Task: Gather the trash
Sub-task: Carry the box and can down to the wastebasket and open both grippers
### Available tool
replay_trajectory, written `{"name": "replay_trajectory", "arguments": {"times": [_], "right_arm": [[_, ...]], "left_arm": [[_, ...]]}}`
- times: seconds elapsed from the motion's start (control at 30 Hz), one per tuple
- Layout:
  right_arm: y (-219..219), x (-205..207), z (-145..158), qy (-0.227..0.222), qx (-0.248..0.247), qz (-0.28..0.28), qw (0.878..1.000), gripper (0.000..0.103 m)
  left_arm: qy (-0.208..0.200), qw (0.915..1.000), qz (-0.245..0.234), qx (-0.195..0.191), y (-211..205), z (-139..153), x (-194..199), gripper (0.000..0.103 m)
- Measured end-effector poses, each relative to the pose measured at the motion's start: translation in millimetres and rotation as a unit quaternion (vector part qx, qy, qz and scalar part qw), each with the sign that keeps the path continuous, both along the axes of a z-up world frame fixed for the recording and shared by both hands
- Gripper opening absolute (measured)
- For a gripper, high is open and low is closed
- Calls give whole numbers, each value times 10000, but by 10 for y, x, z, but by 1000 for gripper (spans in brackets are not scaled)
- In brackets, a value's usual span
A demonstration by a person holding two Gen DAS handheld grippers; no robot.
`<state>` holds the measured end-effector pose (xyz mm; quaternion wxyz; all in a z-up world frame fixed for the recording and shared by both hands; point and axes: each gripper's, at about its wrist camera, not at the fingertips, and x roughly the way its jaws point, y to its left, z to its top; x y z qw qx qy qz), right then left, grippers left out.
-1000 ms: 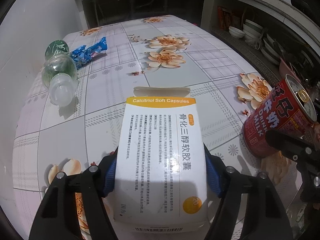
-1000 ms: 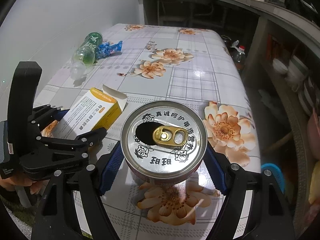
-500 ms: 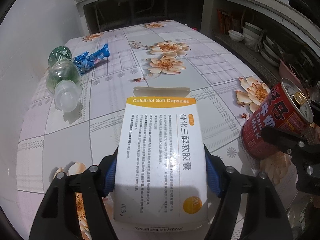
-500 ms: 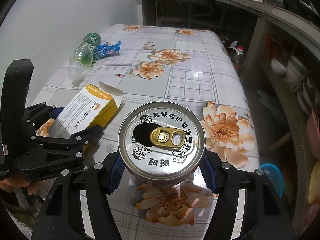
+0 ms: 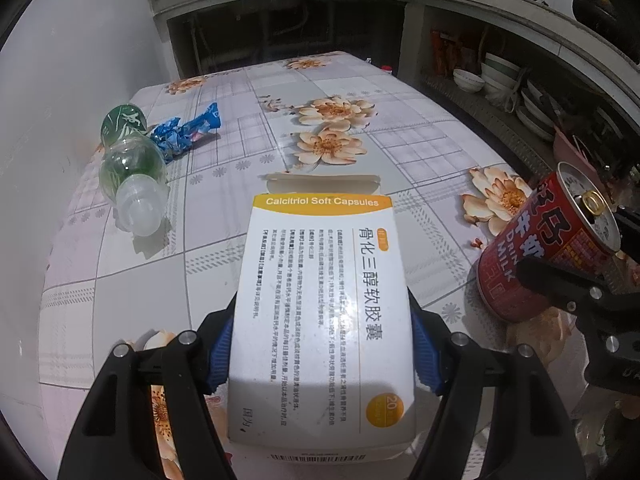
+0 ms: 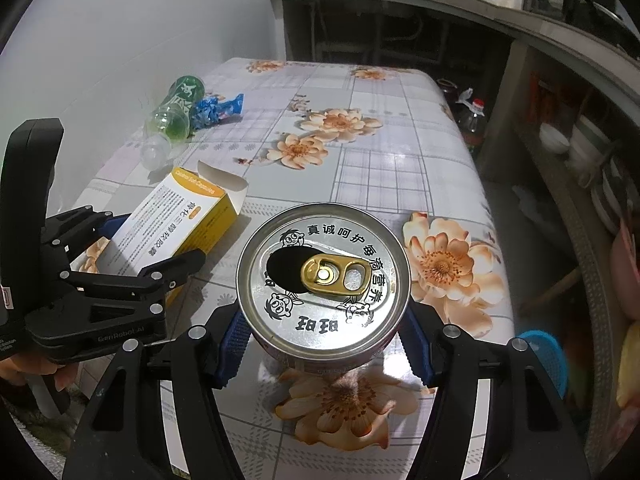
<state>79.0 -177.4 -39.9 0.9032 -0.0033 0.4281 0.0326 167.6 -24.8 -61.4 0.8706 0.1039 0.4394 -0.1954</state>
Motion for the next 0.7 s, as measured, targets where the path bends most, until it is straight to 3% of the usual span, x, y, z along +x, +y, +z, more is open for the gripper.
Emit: {"name": "replay_trajectory", "arguments": {"times": [0.27, 0.4, 0.53, 0.7], "right_arm": [[-280, -175, 206, -367, 302, -425, 9980, 62], [-621, -398, 333, -640, 427, -905, 9929, 62], [-1166, -755, 403, -855, 471, -1709, 9804, 62], [-2029, -1297, 250, -769, 625, -2958, 9501, 62]], "left_arm": [[-169, 9991, -336, -202, -208, 245, 0, 70], [-286, 9955, -859, -267, -621, 427, -4, 70], [-189, 9875, -1506, -433, -1185, 563, -69, 70], [351, 9669, -2440, -660, -2147, 608, -165, 70]]}}
